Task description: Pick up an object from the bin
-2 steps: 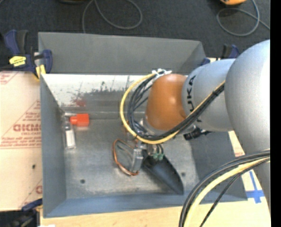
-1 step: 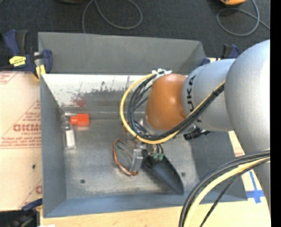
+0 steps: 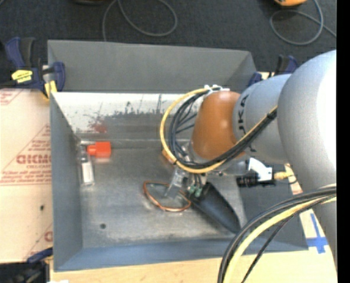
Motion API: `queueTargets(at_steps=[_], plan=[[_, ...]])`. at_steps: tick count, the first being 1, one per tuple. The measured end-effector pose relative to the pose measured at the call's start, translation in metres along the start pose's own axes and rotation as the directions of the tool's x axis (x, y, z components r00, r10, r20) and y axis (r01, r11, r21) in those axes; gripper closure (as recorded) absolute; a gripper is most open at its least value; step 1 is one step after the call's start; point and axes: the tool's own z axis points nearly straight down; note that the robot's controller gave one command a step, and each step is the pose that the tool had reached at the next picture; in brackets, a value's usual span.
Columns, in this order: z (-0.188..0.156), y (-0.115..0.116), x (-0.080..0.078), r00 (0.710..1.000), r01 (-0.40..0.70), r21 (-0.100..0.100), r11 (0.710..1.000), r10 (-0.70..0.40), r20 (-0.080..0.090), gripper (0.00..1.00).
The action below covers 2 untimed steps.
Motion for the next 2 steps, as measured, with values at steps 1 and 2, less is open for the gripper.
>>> queueTargets(at_steps=[1,2], plan=[[0.0,0.0,0.0,1.0,0.0,0.0,1.0,0.0,0.0,1.0],[-0.144,0.002,-0.008,1.0,0.013,-0.002,1.0,-0.013,0.005,1.0]])
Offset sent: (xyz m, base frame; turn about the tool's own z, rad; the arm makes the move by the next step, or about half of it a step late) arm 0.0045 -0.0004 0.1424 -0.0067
